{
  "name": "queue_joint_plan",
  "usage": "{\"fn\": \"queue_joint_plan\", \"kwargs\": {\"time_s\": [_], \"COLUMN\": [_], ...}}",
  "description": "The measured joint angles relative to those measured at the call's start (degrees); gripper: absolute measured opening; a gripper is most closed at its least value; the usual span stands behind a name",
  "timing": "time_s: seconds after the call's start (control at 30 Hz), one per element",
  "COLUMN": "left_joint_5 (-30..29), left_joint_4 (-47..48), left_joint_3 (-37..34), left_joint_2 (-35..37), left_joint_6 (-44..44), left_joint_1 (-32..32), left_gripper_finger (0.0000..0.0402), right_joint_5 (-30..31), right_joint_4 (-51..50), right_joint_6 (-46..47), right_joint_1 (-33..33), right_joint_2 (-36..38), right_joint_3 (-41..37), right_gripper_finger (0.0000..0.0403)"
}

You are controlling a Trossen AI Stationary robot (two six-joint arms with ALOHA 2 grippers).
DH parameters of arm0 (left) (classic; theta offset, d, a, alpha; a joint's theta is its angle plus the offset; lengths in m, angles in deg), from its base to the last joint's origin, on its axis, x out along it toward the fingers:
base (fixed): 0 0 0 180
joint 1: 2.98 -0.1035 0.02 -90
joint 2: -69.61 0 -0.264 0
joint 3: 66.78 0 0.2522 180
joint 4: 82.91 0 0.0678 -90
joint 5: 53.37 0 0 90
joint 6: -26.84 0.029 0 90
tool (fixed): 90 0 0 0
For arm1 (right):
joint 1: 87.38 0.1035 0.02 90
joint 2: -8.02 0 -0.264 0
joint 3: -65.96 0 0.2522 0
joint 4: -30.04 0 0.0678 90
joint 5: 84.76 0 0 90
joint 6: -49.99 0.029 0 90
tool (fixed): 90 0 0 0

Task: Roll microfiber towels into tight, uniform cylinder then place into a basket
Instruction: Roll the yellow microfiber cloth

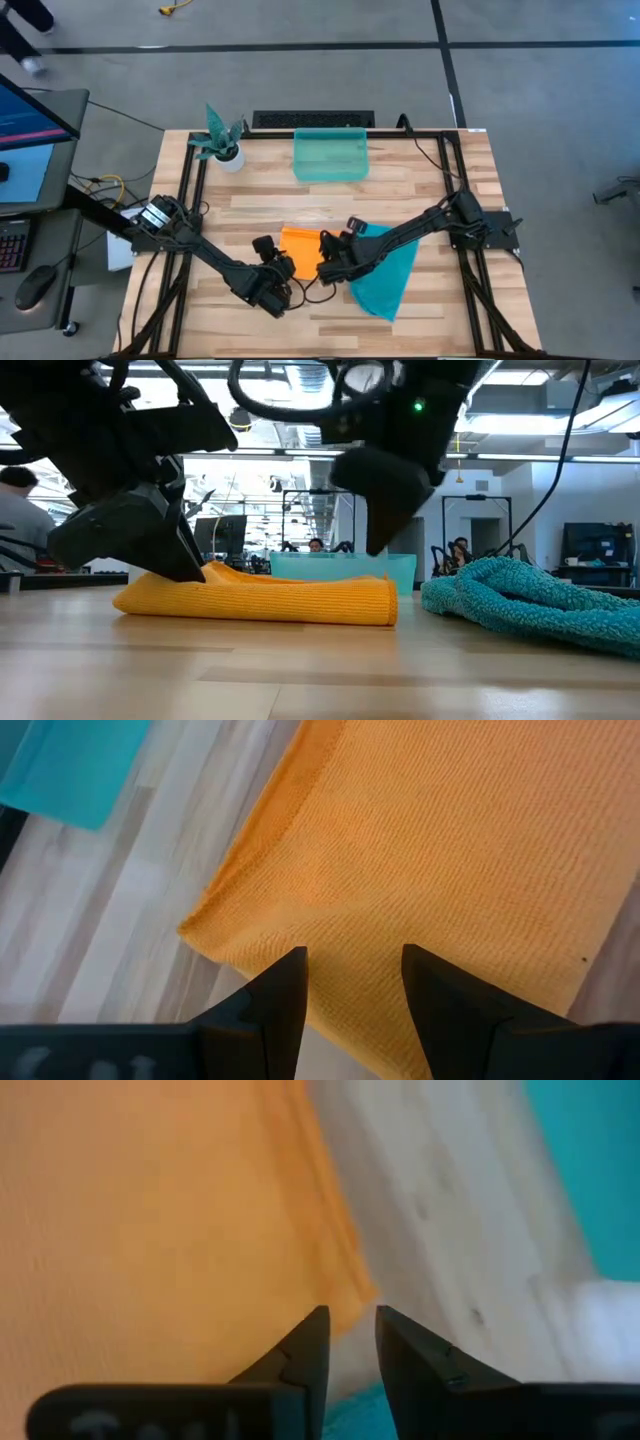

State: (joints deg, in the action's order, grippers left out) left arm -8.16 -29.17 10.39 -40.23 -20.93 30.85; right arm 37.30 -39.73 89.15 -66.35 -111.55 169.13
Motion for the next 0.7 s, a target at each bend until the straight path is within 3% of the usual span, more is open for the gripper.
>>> {"fn": "queue_joint_plan", "kwargs": {"time_s": [0.27,0.47,0.6,0.7], "left_joint_5": [0.0,1.0,1.1,2.3], "left_joint_4": [0.2,-0.3,-0.5,-0.4], "left_joint_3": [0.0,0.0,0.0,0.0], "left_joint_2": [0.0,0.0,0.0,0.0], "left_joint_6": [-1.1,-1.6,-1.7,-2.3], "left_joint_1": [0.0,0.3,0.3,0.2], "left_gripper_finger": [0.0158,0.0158,0.0158,0.0158], "right_joint_5": [9.5,13.4,14.1,11.7], "right_joint_4": [-9.7,-12.4,-6.0,8.5], "right_joint_6": [4.3,7.5,10.4,7.6], "right_joint_1": [4.4,6.5,6.4,5.4], "right_joint_2": [4.7,11.8,18.2,22.5], "right_joint_3": [-1.3,-9.4,-18.2,-24.7], "right_gripper_finger": [0.0107,0.0107,0.0107,0.0107]}}
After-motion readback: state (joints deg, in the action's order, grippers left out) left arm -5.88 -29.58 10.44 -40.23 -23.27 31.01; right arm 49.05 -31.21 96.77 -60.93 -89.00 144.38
